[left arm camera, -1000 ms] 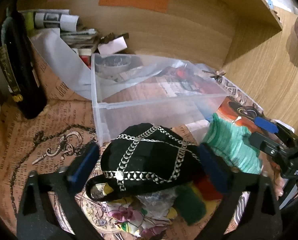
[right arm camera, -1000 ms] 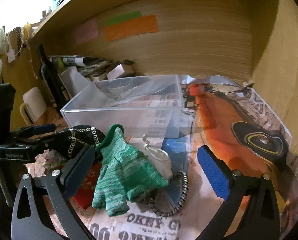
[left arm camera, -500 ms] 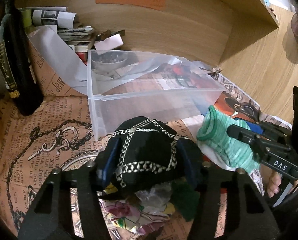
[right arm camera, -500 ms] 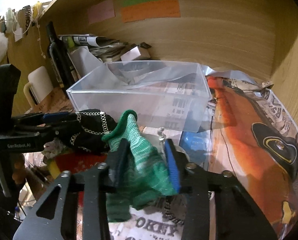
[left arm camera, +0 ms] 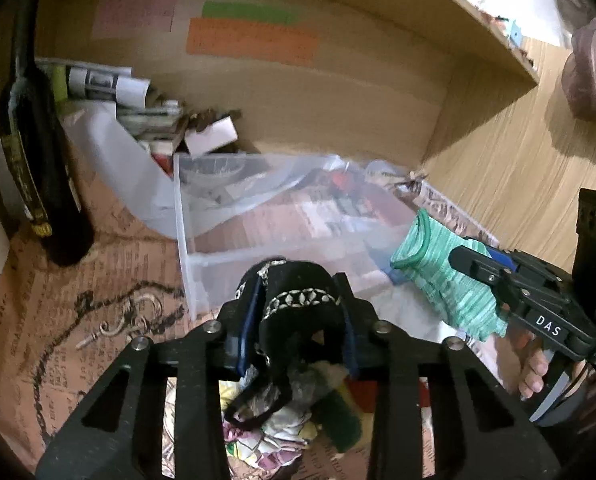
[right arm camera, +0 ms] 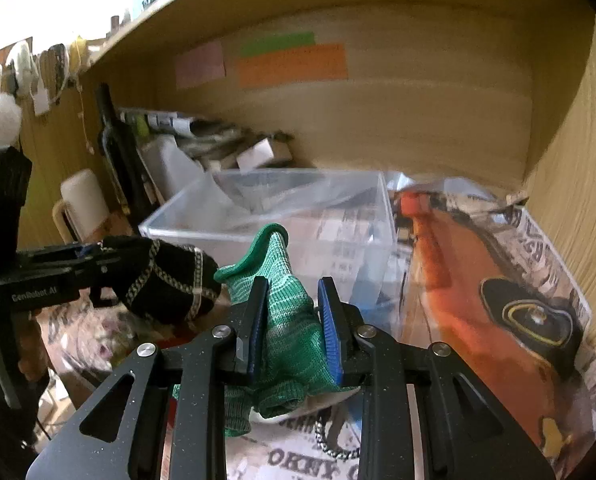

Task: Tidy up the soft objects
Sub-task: 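Grasp the black chained cap with the left tool while the right tool grasps the green knit glove, then carry the cap and glove into the clear box and open both tools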

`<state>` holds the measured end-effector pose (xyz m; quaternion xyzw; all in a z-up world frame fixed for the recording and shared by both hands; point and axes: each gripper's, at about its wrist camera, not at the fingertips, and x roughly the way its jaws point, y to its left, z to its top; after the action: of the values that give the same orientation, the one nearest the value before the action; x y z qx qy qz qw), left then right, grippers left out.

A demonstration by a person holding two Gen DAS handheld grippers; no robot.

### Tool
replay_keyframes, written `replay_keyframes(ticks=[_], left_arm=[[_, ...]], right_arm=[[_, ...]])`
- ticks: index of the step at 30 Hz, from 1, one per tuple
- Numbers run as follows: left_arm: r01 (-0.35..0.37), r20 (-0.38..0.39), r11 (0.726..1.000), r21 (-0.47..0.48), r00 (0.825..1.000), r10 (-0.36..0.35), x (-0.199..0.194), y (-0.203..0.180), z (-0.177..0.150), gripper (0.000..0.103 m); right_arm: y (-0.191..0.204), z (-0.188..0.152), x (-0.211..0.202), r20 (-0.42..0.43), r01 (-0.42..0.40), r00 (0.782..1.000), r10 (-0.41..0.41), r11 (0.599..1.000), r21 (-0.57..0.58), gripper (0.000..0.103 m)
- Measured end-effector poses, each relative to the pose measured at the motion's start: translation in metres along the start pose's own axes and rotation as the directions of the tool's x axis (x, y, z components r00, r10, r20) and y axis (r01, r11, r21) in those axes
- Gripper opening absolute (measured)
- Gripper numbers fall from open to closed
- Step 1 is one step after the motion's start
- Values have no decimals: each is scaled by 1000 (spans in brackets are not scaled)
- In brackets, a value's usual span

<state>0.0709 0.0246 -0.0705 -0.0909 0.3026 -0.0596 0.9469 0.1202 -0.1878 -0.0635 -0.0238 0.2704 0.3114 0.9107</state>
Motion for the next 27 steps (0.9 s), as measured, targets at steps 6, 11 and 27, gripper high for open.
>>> replay_keyframes(ticks=[6,11,27], left_arm=[[33,60,999,3,998,-33,-14,0,24,33],[17,87,1000,11,996,-18,-15,1,46,30],[-51,140,999,10,989,49,23,10,120,27]], right_arm=[[1,20,-12,85,0,996,-1,1000,4,23],[0,32,-11,123,-11,992,10,1000,7,23],[-6,82,26,111,27,994,-24,999,-32,23]])
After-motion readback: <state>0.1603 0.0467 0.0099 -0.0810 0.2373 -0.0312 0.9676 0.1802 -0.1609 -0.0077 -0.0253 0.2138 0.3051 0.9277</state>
